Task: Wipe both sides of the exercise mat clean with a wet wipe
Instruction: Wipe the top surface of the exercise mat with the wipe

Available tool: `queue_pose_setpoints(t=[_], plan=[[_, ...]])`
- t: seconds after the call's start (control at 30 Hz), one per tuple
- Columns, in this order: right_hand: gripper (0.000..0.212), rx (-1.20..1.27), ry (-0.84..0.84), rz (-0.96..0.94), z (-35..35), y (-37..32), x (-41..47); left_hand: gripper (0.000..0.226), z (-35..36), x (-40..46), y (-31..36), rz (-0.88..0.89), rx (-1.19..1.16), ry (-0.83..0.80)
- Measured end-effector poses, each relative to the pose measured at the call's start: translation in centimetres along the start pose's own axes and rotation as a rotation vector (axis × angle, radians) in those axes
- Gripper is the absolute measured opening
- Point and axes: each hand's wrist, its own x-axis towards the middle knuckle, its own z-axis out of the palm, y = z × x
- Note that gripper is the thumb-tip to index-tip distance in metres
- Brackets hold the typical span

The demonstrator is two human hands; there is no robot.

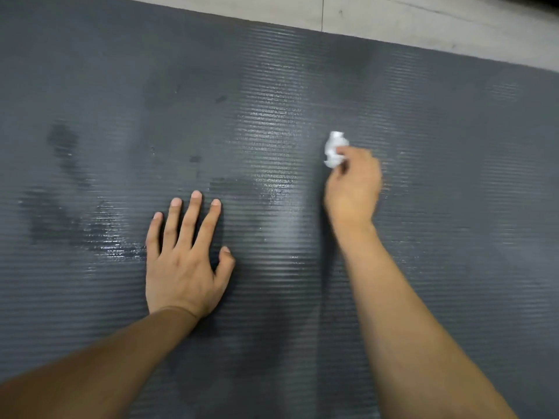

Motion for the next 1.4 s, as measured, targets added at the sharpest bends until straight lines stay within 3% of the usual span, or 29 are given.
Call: queue_pose_setpoints(t=[0.13, 0.23, 0.3, 0.37, 0.47, 0.67, 0.83, 1.03, 1.1, 1.17, 1.27, 1.33, 1.4], plan=[[0.029, 0.187, -0.222, -0.557, 4.4, -10.6, -7.1, 0.069, 0.2, 0.1, -0.3, 0.008, 0.000, 0.022], [0.030, 0.097, -0.297, -0.722, 4.0, -9.3, -6.9, 0.069, 0.4, 0.0, -0.2, 0.008, -0.004, 0.019], [0.027, -0.035, -0.201, -0.659, 2.1, -4.0, -4.6, 0.069, 0.2, -0.1, -0.2, 0.002, -0.012, 0.021], [0.029, -0.184, -0.085, -0.431, -1.1, 3.6, -1.6, 0.068, 0.2, 0.1, -0.1, 0.004, -0.030, 0.028], [0.031, -0.279, -0.044, -0.173, -5.0, 11.2, 0.6, 0.068, 0.3, -0.1, -0.2, 0.005, -0.015, 0.040], [0.028, -0.255, -0.061, -0.172, -4.0, 11.1, 0.5, 0.065, -0.5, -0.9, 0.7, -0.023, -0.004, 0.009], [0.024, -0.253, -0.085, -0.036, -4.3, 7.3, -1.2, 0.069, -1.5, -13.9, 0.9, -0.125, -0.033, -0.065], [0.024, 0.015, -0.183, -0.546, 2.7, -8.1, -12.3, 0.071, -0.7, -14.5, 0.5, -0.158, 0.004, -0.087], [0.030, 0.048, -0.249, -0.662, 2.7, -9.2, -12.9, 0.070, -0.6, -14.8, 0.5, -0.156, -0.004, -0.083], [0.029, 0.024, -0.261, -0.727, 1.9, -5.8, -11.2, 0.069, -0.8, -14.9, 0.4, -0.160, -0.003, -0.078], [0.038, -0.183, -0.181, -0.546, -1.6, 4.1, -6.5, 0.069, -0.8, -14.9, 0.5, -0.168, -0.010, -0.080], [0.039, -0.263, -0.123, -0.290, -5.3, 10.3, -3.8, 0.070, -0.8, -14.8, 0.6, -0.167, -0.023, -0.070], [0.037, -0.287, -0.084, -0.035, -7.5, 12.3, -3.5, 0.070, -0.7, -14.7, 0.5, -0.160, -0.021, -0.072]])
